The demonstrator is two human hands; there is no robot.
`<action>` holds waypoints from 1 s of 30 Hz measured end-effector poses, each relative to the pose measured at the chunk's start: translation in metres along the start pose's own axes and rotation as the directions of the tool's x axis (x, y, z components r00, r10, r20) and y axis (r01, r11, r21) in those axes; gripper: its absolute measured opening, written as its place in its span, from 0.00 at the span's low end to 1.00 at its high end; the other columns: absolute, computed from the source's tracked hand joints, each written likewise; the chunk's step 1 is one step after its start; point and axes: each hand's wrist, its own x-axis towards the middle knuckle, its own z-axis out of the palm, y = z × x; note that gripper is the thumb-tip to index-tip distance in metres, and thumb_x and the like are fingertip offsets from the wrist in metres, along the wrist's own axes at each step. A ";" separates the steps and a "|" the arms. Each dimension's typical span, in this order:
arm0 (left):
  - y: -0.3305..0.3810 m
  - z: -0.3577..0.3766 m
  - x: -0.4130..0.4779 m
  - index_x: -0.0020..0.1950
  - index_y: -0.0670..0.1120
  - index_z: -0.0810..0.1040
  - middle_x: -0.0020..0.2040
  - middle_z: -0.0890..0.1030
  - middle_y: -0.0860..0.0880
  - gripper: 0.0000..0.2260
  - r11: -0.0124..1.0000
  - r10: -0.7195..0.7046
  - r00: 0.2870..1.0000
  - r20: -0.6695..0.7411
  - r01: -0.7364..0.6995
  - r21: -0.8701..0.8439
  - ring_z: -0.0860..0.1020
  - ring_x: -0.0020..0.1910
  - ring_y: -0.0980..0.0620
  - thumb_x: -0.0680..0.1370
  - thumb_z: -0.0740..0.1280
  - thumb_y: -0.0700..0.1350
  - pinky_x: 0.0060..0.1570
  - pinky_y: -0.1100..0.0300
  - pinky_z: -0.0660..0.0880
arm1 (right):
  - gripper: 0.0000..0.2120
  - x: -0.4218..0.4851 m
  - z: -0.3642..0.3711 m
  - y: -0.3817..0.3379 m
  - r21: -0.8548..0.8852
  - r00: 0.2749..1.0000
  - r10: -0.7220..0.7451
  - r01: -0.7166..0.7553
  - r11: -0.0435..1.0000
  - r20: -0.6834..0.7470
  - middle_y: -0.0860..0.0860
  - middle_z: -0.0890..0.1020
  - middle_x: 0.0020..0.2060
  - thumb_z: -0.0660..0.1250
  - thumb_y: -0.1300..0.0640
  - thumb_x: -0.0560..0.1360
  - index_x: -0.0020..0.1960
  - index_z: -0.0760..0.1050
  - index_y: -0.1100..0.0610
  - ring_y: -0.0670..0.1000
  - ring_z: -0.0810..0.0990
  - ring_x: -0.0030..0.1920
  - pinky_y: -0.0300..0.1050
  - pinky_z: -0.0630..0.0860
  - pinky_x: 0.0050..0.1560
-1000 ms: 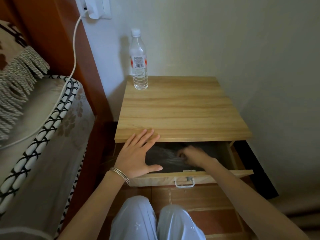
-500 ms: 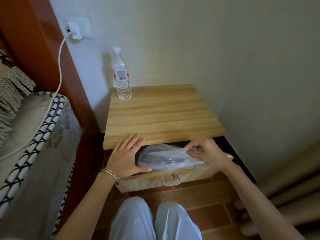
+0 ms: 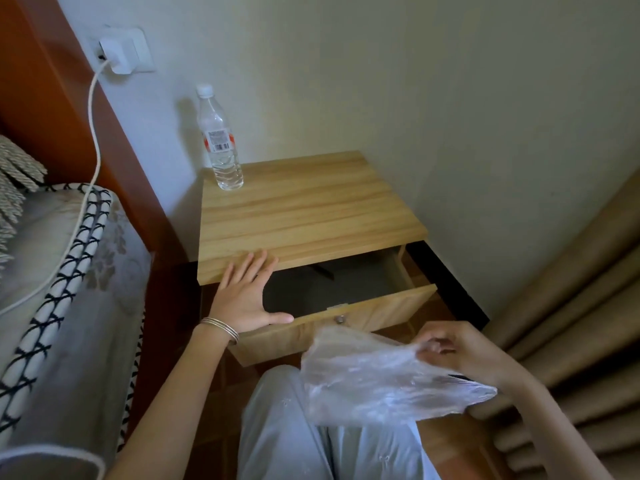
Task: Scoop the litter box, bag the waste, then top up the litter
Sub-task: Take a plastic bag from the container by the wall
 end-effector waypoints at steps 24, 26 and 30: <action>0.053 0.108 -0.046 0.67 0.53 0.72 0.65 0.74 0.54 0.21 0.936 0.348 0.924 -0.156 -0.353 -0.005 0.70 0.65 0.55 0.76 0.55 0.55 0.63 0.57 0.64 | 0.07 0.022 0.048 0.070 -0.407 0.977 -0.099 0.014 0.913 -0.188 0.45 0.79 0.42 0.71 0.64 0.70 0.47 0.81 0.57 0.38 0.77 0.40 0.26 0.70 0.43; 0.052 0.113 -0.044 0.66 0.53 0.72 0.64 0.75 0.54 0.20 0.928 0.369 0.909 -0.192 -0.370 0.031 0.69 0.63 0.56 0.75 0.58 0.53 0.61 0.57 0.66 | 0.07 0.020 0.053 0.072 -0.412 0.969 -0.102 0.000 0.911 -0.226 0.49 0.81 0.43 0.71 0.64 0.70 0.48 0.81 0.58 0.43 0.78 0.42 0.30 0.72 0.44; 0.051 0.107 -0.035 0.67 0.53 0.72 0.66 0.73 0.54 0.22 0.922 0.387 0.875 -0.290 -0.376 0.096 0.67 0.62 0.54 0.72 0.65 0.51 0.59 0.57 0.67 | 0.07 0.020 0.055 0.073 -0.388 0.963 -0.102 -0.003 0.922 -0.251 0.45 0.80 0.42 0.72 0.64 0.70 0.48 0.81 0.58 0.42 0.78 0.41 0.28 0.71 0.44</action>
